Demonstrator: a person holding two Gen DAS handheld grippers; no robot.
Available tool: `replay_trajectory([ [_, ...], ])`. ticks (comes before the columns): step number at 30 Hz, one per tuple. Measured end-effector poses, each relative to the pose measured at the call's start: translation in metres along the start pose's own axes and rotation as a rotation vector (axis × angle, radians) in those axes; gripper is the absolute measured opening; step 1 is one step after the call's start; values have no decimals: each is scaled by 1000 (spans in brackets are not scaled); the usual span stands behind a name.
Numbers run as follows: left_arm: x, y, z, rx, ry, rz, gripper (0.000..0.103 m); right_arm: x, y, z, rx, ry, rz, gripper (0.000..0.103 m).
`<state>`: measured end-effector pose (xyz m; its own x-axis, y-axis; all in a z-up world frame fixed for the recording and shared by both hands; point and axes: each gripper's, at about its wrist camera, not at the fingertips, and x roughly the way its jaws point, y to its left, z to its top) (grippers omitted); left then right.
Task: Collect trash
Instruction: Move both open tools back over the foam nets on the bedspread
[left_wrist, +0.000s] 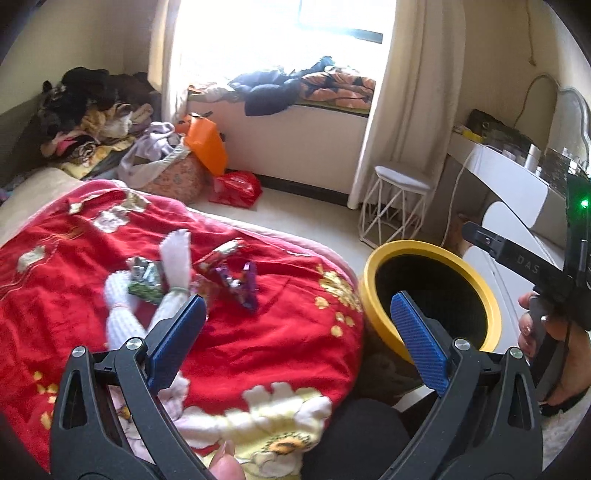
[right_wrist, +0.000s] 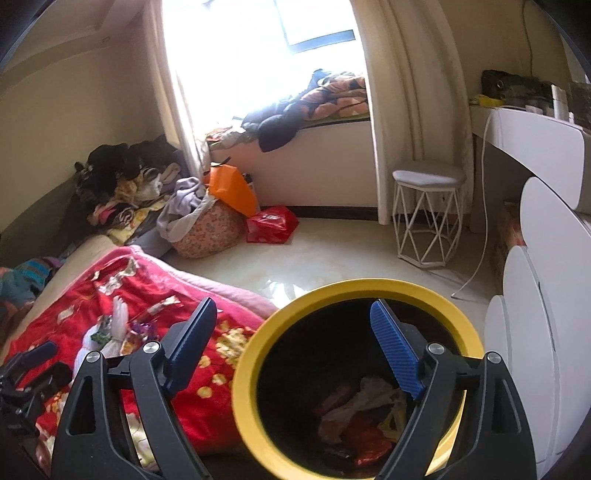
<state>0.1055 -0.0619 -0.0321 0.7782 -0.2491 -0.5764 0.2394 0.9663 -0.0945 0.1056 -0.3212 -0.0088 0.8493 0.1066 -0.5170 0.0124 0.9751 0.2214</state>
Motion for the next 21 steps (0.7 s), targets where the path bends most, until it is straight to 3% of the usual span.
replay_trajectory([
  [21, -42, 80, -6, -107, -79, 124, 92, -6, 104, -9, -126, 55, 187, 84],
])
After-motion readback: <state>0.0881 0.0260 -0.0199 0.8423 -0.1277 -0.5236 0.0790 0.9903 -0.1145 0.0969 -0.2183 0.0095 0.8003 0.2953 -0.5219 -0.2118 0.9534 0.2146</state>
